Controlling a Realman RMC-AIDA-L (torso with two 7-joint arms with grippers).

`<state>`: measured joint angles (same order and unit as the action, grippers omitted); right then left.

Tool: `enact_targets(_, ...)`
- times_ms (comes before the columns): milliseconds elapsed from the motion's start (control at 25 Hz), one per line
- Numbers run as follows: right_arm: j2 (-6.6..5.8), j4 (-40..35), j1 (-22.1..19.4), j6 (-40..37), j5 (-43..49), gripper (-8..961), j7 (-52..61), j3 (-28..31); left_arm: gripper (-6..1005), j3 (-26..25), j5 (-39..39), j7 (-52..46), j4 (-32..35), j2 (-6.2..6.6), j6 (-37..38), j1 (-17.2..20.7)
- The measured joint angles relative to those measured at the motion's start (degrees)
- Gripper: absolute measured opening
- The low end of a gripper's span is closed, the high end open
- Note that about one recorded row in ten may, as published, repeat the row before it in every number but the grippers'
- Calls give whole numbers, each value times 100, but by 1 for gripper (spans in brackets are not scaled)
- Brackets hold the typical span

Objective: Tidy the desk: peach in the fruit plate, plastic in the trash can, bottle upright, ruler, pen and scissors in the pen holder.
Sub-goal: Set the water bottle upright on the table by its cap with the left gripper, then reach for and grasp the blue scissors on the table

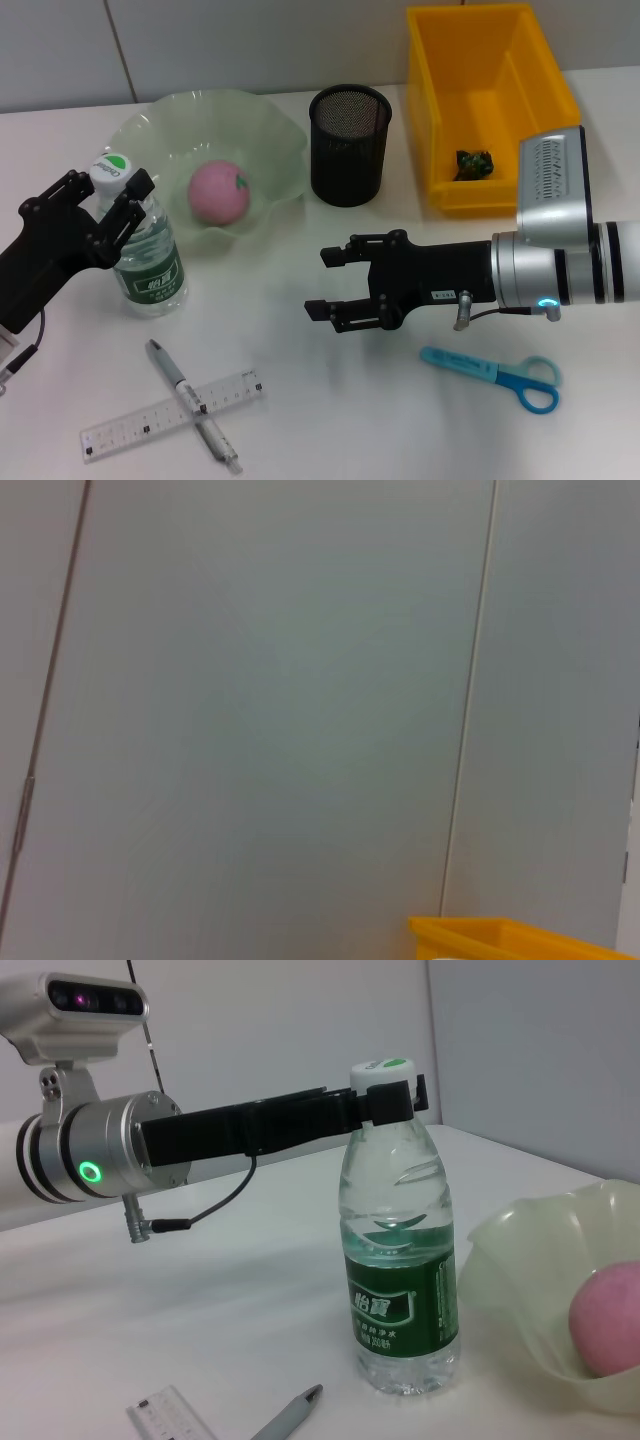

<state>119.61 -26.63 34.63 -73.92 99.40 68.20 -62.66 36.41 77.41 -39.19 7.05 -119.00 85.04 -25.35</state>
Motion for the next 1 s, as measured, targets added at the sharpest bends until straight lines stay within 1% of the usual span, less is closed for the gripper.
enact_targets(680, 0, 0, 0, 10, 0, 739, -55, 0, 562, -2, 2, -1, -20, 0, 15, 9)
enact_targets(1000, 0, 53, 15, 18, 0, 739, -60, 0, 861, -9, 2, -54, 12, 24, 156, 60)
